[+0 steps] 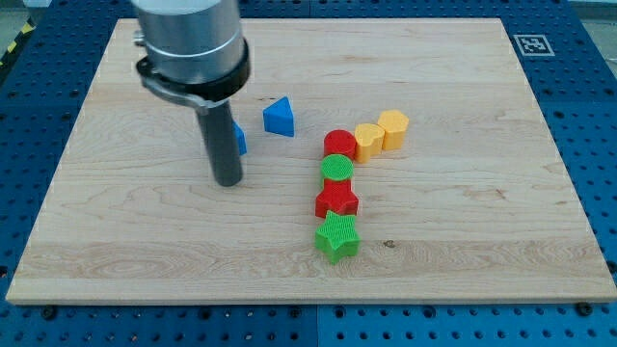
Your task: Move blue cube on left side of blue triangle
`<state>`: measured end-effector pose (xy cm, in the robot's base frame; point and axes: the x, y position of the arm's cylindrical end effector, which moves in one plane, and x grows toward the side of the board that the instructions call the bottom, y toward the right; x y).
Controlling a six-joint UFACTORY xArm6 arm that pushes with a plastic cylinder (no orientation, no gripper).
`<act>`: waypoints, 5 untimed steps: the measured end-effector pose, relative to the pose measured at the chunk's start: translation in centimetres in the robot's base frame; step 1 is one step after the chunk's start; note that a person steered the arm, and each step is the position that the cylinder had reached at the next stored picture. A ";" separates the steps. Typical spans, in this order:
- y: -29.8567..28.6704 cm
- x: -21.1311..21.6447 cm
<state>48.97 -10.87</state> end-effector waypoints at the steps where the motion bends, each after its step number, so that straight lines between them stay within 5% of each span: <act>1: -1.9 -1.0; 5: 0.9 -2.9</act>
<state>46.06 -9.96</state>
